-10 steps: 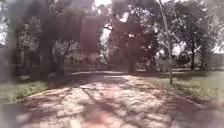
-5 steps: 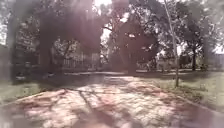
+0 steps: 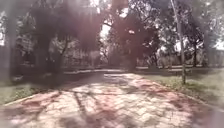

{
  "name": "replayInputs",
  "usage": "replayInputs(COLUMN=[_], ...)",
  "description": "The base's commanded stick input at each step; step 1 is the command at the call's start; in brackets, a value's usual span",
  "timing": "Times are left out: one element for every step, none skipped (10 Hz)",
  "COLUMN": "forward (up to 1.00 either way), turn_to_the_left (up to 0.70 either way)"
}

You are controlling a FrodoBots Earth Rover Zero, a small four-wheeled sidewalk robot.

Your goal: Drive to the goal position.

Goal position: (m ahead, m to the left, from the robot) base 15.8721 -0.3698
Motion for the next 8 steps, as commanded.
replayInputs(forward=[0.7,0.7,0.7,0.7,0.7,0.7,0.7,0.7], turn_to_the_left=[0.0,0.0,0.0,0.0,0.0,0.0,0.0,0.0])
